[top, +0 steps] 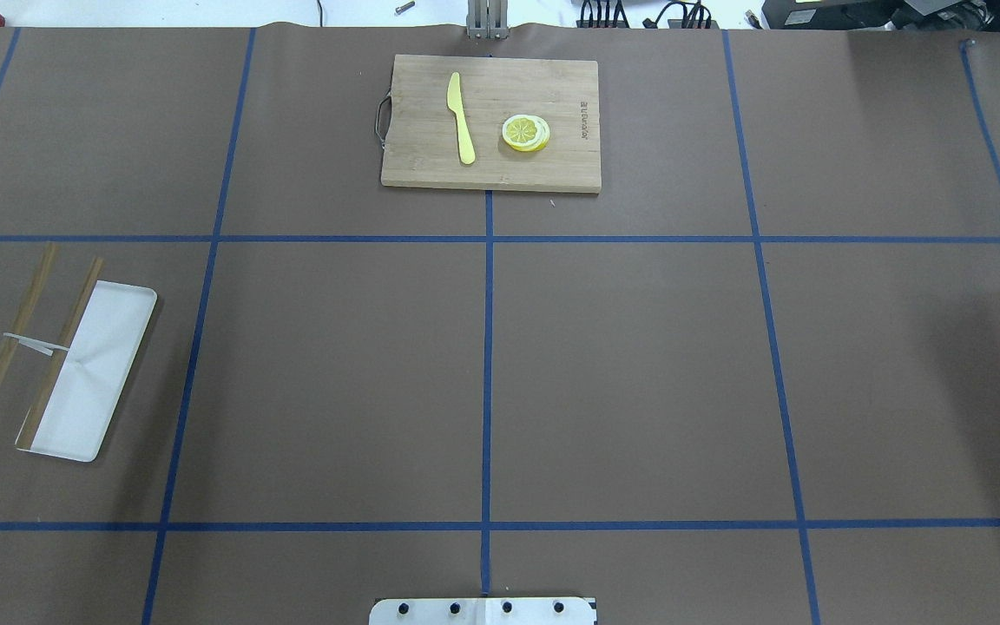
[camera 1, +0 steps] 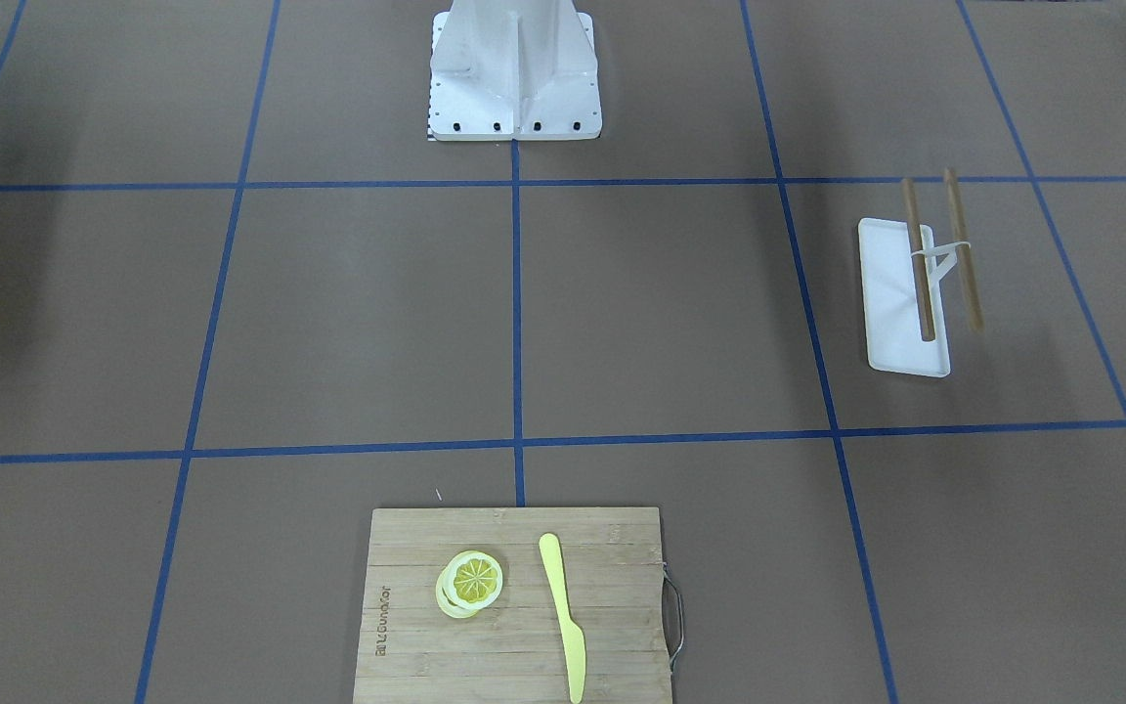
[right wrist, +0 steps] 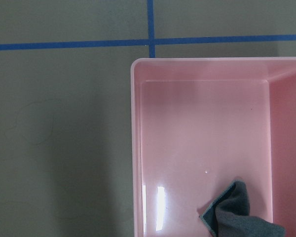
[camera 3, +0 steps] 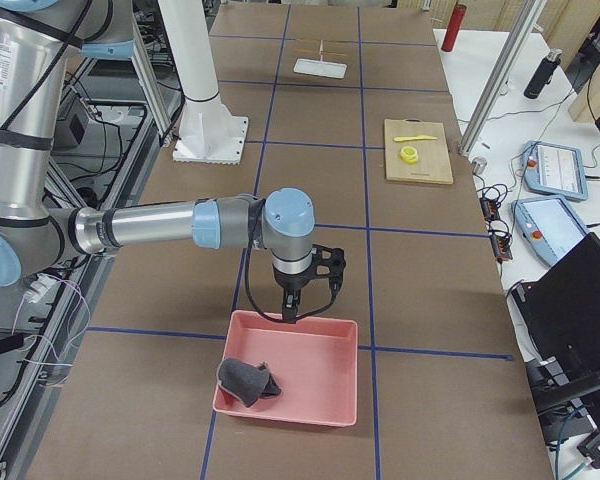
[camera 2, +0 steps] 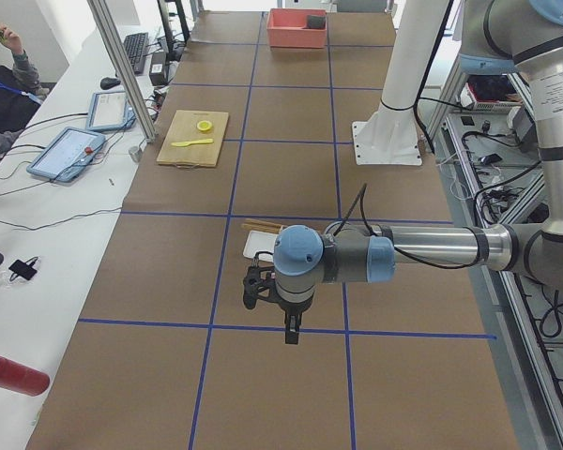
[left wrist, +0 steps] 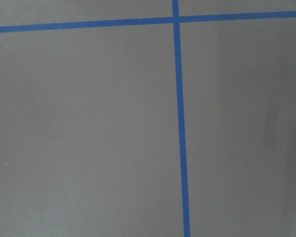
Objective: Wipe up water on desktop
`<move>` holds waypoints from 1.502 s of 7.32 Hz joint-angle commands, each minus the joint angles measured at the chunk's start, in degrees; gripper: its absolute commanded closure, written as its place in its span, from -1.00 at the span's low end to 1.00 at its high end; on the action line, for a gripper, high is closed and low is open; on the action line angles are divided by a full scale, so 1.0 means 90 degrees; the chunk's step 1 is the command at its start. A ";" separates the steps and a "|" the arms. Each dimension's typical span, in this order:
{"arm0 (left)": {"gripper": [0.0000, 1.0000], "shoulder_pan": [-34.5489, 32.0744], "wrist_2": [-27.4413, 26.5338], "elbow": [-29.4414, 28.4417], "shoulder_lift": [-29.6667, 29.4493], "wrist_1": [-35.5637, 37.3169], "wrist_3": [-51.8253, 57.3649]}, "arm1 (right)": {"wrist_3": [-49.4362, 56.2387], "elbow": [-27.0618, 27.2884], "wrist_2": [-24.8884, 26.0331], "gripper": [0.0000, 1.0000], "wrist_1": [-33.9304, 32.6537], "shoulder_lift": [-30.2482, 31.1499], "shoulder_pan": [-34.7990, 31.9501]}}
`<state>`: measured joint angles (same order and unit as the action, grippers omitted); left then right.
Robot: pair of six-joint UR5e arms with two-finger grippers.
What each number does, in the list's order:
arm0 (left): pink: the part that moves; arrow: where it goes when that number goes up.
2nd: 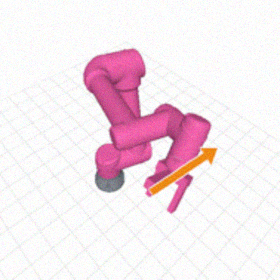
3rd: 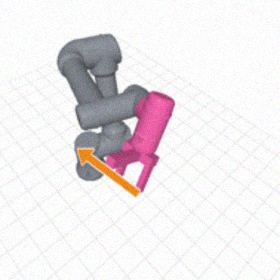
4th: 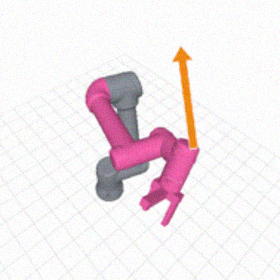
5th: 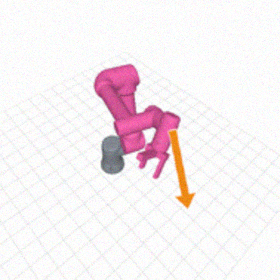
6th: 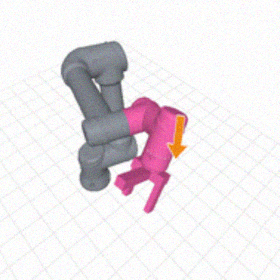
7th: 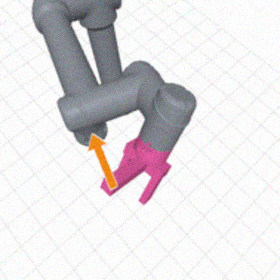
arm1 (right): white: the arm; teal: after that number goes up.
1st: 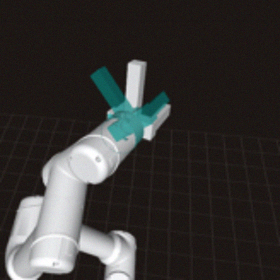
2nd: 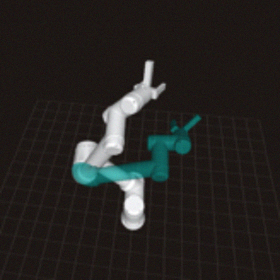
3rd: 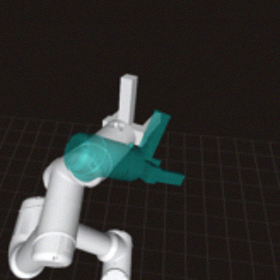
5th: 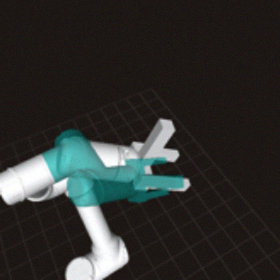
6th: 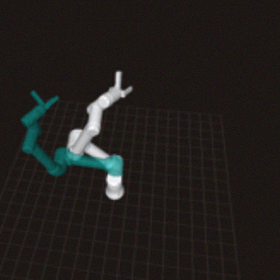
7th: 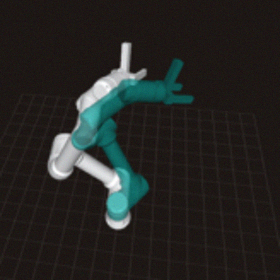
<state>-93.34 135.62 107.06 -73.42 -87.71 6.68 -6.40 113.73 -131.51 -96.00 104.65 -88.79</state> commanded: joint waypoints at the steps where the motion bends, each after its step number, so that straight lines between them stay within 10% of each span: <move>1: -0.97 0.0000 -0.0010 -0.0020 0.0004 0.0000 0.0000 | -0.0179 -0.0019 0.0042 -1.00 0.0022 -0.0124 0.0159; 11: -0.97 0.0020 -0.0010 -0.0039 -0.0074 0.0000 -0.0010 | -0.0139 -0.0303 0.0081 -1.00 0.1018 -0.0114 0.0149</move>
<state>-93.18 135.53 106.79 -73.88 -87.71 6.59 -7.66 111.21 -130.78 -87.45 103.39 -87.44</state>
